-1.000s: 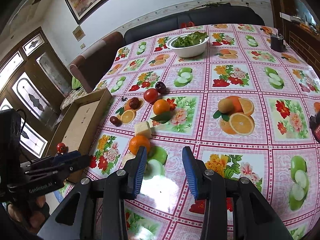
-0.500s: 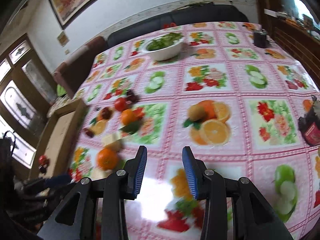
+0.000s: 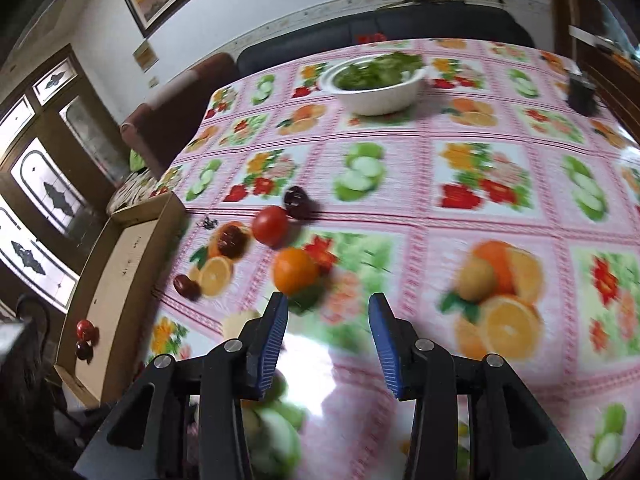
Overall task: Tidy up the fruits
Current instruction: 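Close the right tool on an orange while the left tool approaches the beige ball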
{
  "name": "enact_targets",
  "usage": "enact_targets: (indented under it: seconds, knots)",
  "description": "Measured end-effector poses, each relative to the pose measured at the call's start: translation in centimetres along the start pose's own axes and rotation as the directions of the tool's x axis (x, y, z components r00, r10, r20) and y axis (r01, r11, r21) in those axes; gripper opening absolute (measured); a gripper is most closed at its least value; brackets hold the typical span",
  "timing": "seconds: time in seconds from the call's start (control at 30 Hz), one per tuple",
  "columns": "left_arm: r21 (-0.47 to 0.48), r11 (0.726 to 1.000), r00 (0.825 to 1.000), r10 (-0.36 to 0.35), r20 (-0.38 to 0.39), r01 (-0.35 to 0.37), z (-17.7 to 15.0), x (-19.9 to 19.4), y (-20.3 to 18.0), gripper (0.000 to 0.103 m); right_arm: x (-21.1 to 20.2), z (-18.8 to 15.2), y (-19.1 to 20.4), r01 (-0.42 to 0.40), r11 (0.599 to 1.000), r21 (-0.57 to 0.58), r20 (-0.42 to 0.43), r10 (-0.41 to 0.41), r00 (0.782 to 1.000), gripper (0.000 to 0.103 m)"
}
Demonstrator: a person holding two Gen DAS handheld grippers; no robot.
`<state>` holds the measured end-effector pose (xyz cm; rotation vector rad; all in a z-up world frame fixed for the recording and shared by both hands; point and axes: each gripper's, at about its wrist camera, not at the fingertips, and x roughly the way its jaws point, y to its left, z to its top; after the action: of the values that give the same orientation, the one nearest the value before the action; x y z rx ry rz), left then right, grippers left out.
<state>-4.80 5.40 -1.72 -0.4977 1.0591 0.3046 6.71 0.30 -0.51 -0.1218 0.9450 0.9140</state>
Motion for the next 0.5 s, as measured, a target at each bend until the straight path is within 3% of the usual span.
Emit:
enact_targets:
  seconds: [0.23, 0.3, 0.33, 0.5]
  knots:
    - [0.011, 1.000, 0.999, 0.004, 0.043, -0.004, 0.3, 0.2, 0.2, 0.043, 4.5, 1.1, 1.1, -0.025, 1.000, 0.002, -0.078, 0.025, 0.997, 0.044]
    - [0.023, 1.000, 0.999, -0.008, 0.046, 0.007, 0.2, 0.2, 0.2, 0.033, 4.5, 0.9, 1.3, -0.020, 1.000, -0.016, -0.065, 0.019, 0.998, 0.038]
    - [0.025, 1.000, 0.999, -0.006, 0.046, 0.005, 0.1, 0.1, 0.2, 0.032, 4.4, 0.9, 1.2, -0.035, 0.999, -0.010, -0.068, 0.035, 0.997, 0.033]
    - [0.028, 1.000, 0.998, 0.009, 0.065, -0.010, -0.3, -1.2, 0.5, 0.029, 2.3, 0.6, 0.9, -0.033, 0.999, 0.002, -0.024, 0.033, 0.999, 0.033]
